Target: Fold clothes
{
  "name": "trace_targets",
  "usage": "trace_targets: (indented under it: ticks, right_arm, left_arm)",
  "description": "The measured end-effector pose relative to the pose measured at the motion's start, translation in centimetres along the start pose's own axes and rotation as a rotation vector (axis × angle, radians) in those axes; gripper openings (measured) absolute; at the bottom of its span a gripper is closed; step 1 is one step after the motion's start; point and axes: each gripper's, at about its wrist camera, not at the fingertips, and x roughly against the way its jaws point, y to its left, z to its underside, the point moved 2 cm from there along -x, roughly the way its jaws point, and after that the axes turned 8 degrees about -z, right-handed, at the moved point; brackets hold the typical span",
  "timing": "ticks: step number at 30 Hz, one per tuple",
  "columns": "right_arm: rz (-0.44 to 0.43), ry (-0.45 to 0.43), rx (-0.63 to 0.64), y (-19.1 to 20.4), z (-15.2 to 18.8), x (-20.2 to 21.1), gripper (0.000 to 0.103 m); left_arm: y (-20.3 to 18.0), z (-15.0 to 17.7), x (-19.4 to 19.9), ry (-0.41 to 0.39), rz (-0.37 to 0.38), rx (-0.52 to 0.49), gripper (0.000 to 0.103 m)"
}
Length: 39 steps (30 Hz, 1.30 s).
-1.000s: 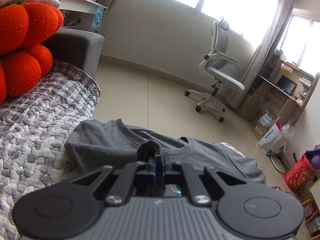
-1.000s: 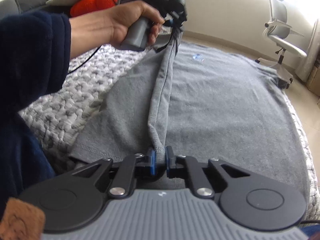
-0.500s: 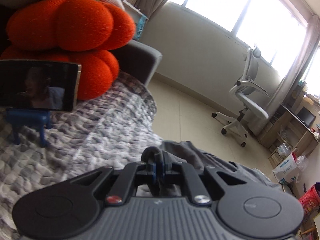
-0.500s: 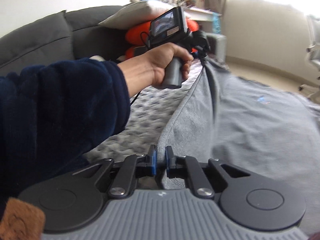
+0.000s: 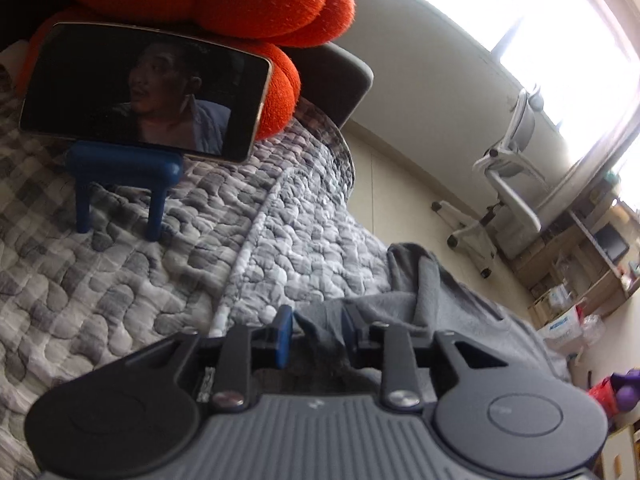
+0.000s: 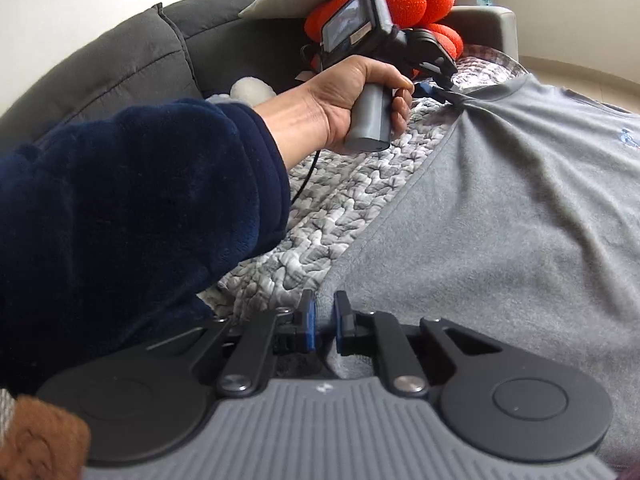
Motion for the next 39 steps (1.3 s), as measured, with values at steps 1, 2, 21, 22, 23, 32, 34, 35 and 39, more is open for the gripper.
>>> trace_targets:
  ticks: [1,2,21,22,23,32,34,35,39]
  right_arm:
    - [-0.007,-0.012,-0.003,0.0,-0.1,0.3,0.012]
    - [-0.014,-0.023,-0.008,0.0,0.0,0.7,0.012]
    - [-0.066,-0.104,-0.078,-2.1,-0.3,4.6,0.012]
    - [-0.071,-0.110,-0.081,-2.2,-0.3,4.7,0.012]
    - [-0.082,-0.121,-0.087,-2.4,-0.3,5.0,0.012]
    - [-0.181,-0.183,-0.192,-4.4,0.1,5.6,0.012]
    - [-0.169,-0.151,-0.188,-4.3,0.3,5.1,0.012]
    - [-0.170,-0.136,-0.187,-4.2,0.4,4.8,0.012]
    - [-0.174,-0.094,-0.179,-3.7,0.7,3.8,0.012]
  left_arm:
    - [0.4,-0.3,0.1,-0.010,0.019,0.039,0.040]
    - [0.8,-0.6,0.2,-0.019,0.039,0.077,0.042]
    - [-8.0,-1.5,-5.3,0.034,-0.039,-0.151,0.002]
    - [-7.6,-2.2,-4.8,0.015,-0.045,-0.118,0.002]
    - [-7.3,-2.9,-3.8,-0.020,-0.042,-0.100,0.002]
    - [-7.0,-3.9,-1.7,-0.082,-0.098,-0.092,0.000]
    - [-6.1,-3.8,-2.2,-0.063,-0.139,-0.081,0.000]
    - [-5.6,-3.8,-2.4,-0.053,-0.159,-0.076,0.001]
    - [-3.3,-3.4,-3.4,0.010,-0.220,-0.017,0.016]
